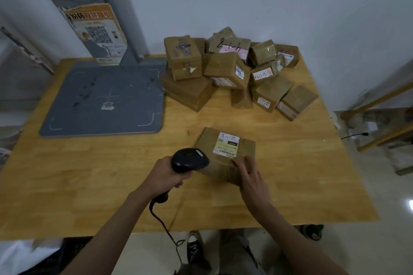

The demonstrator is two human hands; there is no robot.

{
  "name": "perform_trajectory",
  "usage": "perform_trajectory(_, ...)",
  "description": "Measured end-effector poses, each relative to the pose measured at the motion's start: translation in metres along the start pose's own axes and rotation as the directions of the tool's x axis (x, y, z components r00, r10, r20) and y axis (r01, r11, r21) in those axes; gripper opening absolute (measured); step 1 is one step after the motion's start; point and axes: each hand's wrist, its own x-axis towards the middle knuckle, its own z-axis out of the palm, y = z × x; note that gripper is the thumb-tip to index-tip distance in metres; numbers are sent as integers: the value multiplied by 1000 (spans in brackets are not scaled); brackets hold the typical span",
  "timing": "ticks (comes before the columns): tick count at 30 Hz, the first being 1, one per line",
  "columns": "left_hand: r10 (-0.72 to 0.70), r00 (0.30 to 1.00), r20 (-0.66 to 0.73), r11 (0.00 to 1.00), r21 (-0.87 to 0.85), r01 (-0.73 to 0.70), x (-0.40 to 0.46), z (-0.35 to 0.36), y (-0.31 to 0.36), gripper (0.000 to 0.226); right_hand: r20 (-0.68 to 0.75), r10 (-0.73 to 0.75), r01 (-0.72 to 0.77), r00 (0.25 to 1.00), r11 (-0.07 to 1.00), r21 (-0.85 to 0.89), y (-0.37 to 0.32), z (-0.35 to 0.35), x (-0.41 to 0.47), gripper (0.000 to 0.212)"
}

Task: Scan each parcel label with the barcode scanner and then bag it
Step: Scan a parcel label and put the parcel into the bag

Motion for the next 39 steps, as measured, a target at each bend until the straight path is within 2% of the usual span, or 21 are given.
perform_trajectory(5, 45, 999, 20, 992, 119, -47, -1, 6, -5, 16, 85, 38, -36, 996, 999, -24, 24, 20, -14, 96)
perform_trajectory(9, 49, 999, 25, 981, 188, -53, 3, 11, 0, 20, 114, 59, -61, 992, 998, 21, 25, 10, 0, 77)
perform_trajectory(10, 48, 998, 27, 978, 204, -53, 5, 13, 2, 21, 132, 70, -73, 989, 997, 19, 25, 4, 7, 79)
perform_trajectory(14, 43, 999, 29, 970, 237, -48, 11, 20, 9, 27, 233, 15, 2, 972, 997, -72, 28, -17, 51, 116)
perform_trajectory(18, 13, 999, 31, 963, 267, -21, 14, 25, 12, 32, 388, -125, 211, 913, 959, -188, 38, -32, 94, 123)
perform_trajectory(21, -18, 1000, 23, 959, 282, 11, 16, 24, 9, 35, 478, -127, 266, 869, 935, -234, 45, -33, 106, 125)
perform_trajectory(24, -46, 999, 10, 950, 310, 41, 18, 22, 7, 33, 404, -85, 197, 911, 950, -243, 44, -25, 97, 123)
perform_trajectory(26, -45, 999, 14, 946, 322, 38, 19, 23, 8, 29, 307, -6, 86, 952, 966, -245, 37, -18, 81, 118)
perform_trajectory(29, -36, 999, 26, 942, 336, 25, 19, 27, 11, 20, 231, 109, -55, 967, 971, -231, 24, -12, 59, 117)
perform_trajectory(33, -5, 999, 35, 928, 373, -9, 20, 34, 14, 19, 230, 107, -39, 967, 959, -281, 12, -7, 41, 132)
perform_trajectory(39, 31, 997, 65, 858, 511, -60, 24, 43, 33, 16, 224, 145, -73, 964, 950, -304, 0, 0, 34, 134)
